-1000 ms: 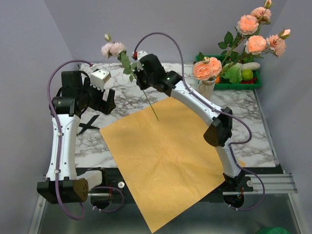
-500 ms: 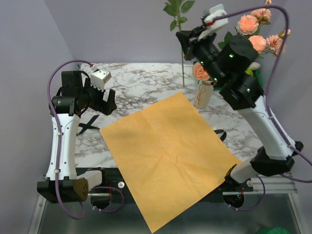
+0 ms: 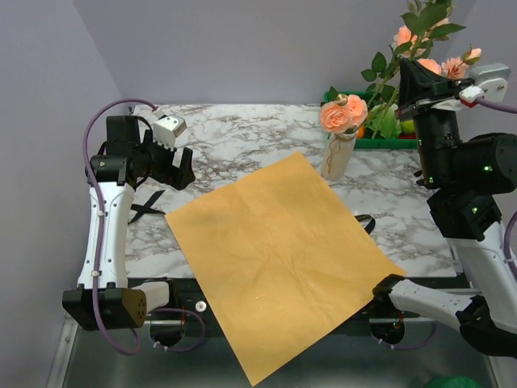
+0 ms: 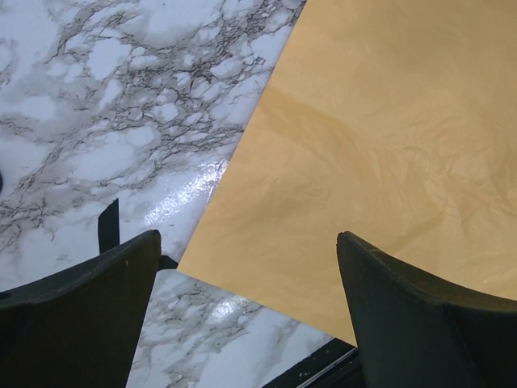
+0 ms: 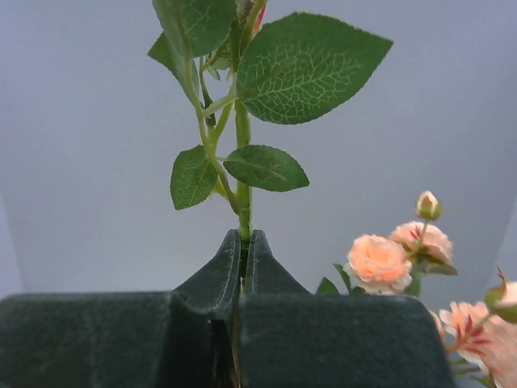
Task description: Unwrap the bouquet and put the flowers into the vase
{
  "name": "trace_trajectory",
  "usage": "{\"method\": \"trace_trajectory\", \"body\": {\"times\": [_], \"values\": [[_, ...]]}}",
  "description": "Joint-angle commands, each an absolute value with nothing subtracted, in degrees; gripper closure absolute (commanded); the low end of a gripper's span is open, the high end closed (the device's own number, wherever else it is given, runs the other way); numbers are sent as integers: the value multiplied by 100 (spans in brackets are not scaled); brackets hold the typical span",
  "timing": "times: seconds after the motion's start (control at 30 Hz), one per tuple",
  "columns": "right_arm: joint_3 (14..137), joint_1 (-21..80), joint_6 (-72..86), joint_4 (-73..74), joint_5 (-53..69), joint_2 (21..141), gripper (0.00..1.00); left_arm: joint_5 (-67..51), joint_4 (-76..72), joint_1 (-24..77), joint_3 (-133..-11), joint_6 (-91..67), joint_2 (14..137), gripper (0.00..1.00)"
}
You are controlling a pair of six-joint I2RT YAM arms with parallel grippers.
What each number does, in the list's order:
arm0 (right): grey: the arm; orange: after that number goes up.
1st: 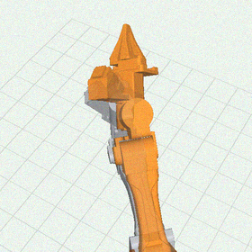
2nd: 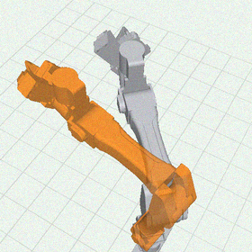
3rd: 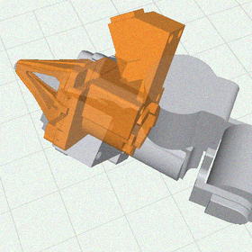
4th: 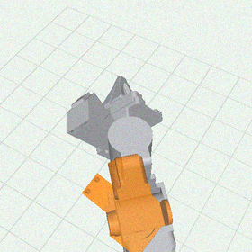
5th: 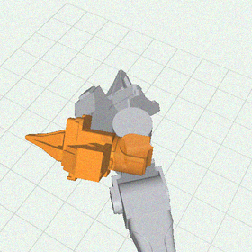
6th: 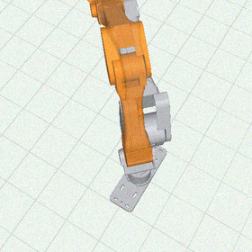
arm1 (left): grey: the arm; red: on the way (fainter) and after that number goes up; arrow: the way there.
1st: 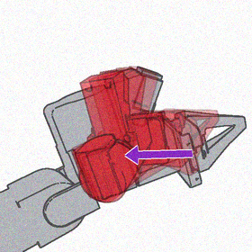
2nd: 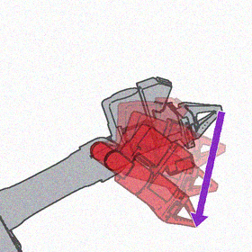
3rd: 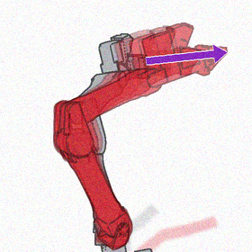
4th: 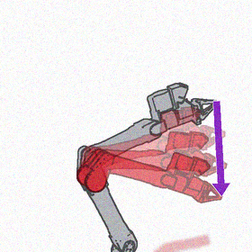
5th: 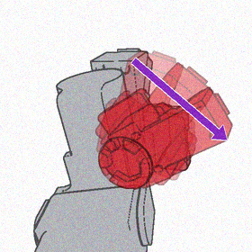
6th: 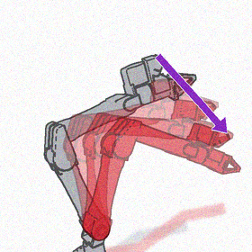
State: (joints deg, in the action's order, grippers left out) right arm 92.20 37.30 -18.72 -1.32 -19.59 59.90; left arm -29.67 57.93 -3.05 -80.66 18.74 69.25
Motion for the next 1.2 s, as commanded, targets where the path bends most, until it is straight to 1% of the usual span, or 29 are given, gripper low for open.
{"method": "trace_trajectory", "body": {"times": [0.0,0.03,0.13,0.27,0.53,0.7,0.83,1.17], "values": [[8238,3393,-2127,-1544,-2022,5810,99,-3313,5783,-352,-8296,1951,7031,1],[7887,3227,-2075,-1808,-2013,5801,99,-3340,5775,-352,-8332,1934,7092,1],[7560,2780,-1768,-2328,-1890,5958,99,-3366,5792,-352,-8402,1916,7215,1],[7059,2356,-1600,-3443,-1741,6134,99,-3375,5757,-352,-8402,1934,7304,1],[6794,1706,-880,-4095,-1661,6661,99,-3322,5757,-352,-8516,2048,7497,1],[6610,1538,-519,-4429,-1705,7030,99,-3305,5757,-352,-8596,2057,7620,1],[6320,1512,-466,-4825,-1758,7259,99,-3296,5757,-352,-8648,2065,7717,1],[6065,1503,-483,-5334,-1714,7655,99,-3208,5801,-343,-8692,2136,7787,1]]}}
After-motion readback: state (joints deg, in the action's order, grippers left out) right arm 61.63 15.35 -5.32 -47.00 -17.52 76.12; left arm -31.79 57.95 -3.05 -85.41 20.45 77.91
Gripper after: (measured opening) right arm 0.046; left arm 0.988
